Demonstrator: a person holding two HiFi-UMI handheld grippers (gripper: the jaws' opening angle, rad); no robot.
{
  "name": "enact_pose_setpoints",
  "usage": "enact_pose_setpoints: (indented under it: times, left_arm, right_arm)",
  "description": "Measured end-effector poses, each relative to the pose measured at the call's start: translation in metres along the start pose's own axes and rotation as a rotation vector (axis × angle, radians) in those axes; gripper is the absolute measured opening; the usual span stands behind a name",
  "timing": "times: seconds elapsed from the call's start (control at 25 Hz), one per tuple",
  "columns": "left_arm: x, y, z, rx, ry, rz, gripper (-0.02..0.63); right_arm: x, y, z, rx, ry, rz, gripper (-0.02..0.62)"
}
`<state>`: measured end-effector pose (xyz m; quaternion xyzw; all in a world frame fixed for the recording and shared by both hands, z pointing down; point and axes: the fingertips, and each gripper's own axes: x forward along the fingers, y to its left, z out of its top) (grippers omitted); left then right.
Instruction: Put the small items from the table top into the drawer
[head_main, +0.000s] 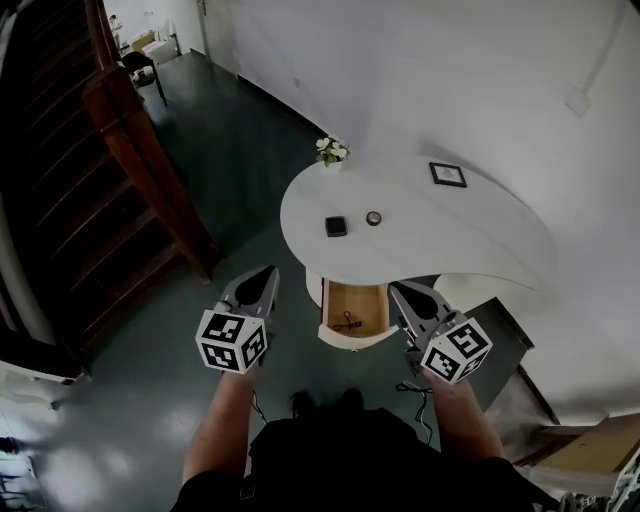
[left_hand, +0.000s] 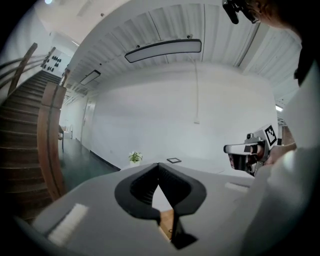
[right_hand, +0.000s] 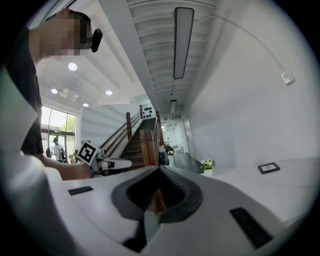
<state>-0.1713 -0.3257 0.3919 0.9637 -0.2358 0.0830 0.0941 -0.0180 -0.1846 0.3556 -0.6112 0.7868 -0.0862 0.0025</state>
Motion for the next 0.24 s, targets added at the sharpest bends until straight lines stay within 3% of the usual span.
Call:
enact_pose_setpoints:
  times: [0.24]
  left_arm:
    - [0.014,-0.015,0.000,0.022,0.014,-0.002,0.011]
  right_arm:
    - [0.001,-0.008,0.001,-0.008,-0.002,0.040,0.011]
